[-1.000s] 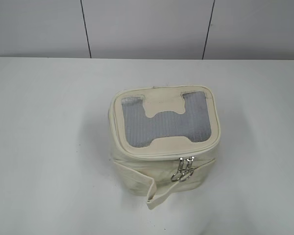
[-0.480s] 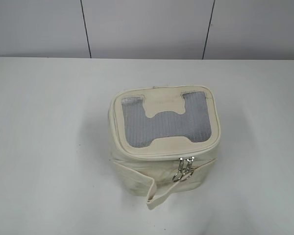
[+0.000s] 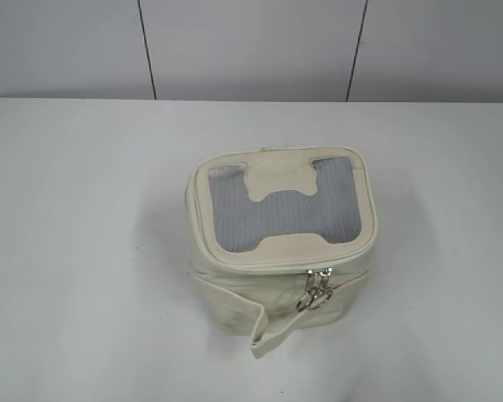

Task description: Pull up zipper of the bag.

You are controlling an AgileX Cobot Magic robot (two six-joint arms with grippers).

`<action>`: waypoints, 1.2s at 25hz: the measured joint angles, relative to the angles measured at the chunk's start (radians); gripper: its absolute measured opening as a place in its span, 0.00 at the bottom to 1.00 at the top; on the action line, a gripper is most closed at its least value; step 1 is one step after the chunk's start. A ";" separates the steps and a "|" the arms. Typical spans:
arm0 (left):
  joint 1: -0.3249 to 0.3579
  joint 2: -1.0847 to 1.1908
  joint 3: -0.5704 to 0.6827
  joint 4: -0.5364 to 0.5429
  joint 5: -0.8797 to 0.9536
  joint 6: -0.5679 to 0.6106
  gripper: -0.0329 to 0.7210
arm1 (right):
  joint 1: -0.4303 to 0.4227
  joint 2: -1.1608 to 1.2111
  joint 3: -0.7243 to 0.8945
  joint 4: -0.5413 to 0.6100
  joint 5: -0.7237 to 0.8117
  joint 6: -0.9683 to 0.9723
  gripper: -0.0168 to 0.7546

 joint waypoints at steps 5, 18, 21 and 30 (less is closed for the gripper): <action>0.148 0.000 0.000 0.000 0.000 0.000 0.43 | -0.127 -0.001 0.000 0.001 0.000 0.000 0.73; 0.379 0.000 0.000 0.000 -0.001 0.000 0.43 | -0.237 -0.021 0.005 0.002 -0.001 0.002 0.73; 0.379 0.000 0.000 0.000 -0.001 0.000 0.43 | -0.237 -0.021 0.005 0.002 -0.001 0.002 0.73; 0.379 0.000 0.000 0.000 -0.001 0.000 0.43 | -0.237 -0.021 0.005 0.002 -0.001 0.003 0.73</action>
